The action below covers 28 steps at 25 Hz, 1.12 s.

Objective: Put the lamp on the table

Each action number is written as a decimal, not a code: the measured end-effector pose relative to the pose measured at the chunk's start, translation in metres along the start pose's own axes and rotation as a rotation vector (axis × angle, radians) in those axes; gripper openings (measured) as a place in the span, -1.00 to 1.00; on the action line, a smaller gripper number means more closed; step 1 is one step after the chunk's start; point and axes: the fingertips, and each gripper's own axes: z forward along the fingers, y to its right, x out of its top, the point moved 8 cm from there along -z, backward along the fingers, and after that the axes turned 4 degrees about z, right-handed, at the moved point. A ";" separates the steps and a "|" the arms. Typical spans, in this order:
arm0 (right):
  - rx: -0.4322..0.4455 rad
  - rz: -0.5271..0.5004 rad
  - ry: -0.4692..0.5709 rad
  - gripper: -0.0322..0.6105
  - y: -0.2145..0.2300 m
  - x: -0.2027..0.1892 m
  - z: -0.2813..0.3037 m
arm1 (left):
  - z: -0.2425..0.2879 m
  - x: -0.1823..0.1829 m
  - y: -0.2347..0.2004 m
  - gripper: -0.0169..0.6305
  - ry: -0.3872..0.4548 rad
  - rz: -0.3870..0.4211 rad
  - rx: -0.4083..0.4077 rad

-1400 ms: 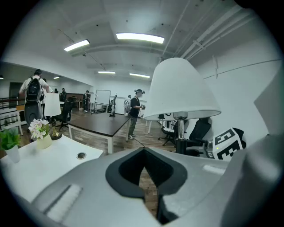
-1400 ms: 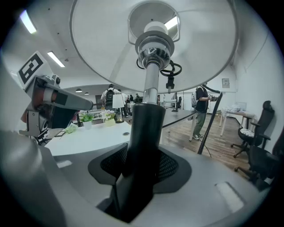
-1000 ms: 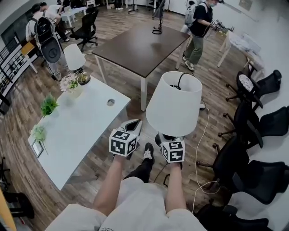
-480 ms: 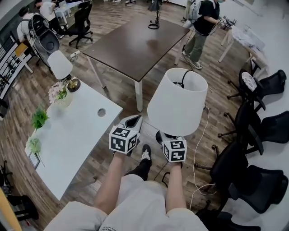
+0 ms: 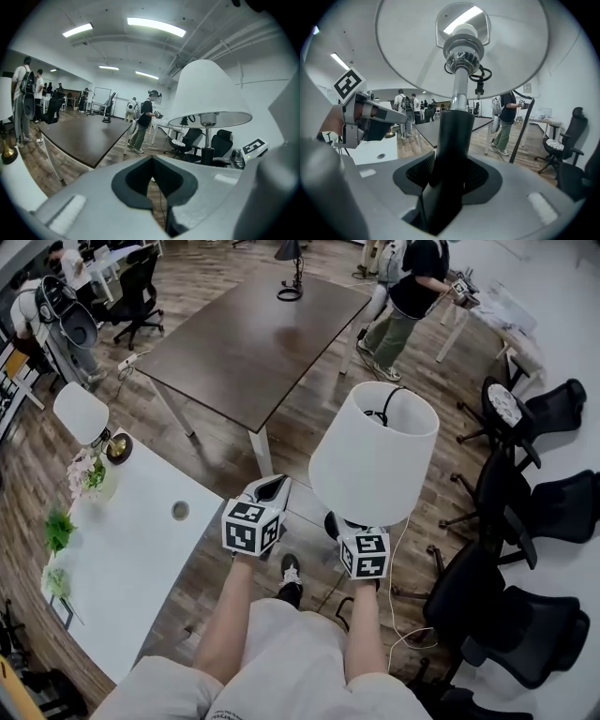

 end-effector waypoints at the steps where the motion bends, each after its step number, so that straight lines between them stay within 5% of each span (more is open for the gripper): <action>1: -0.005 -0.005 0.005 -0.28 0.008 0.005 0.006 | 0.010 0.004 -0.003 -0.95 0.001 0.002 -0.002; 17: -0.041 -0.088 0.018 -0.29 0.081 0.056 0.079 | 0.086 0.043 -0.052 -0.95 0.023 0.001 0.034; 28: 0.073 -0.105 0.051 -0.29 0.122 0.105 0.171 | 0.150 0.080 -0.082 -0.95 0.033 0.003 0.121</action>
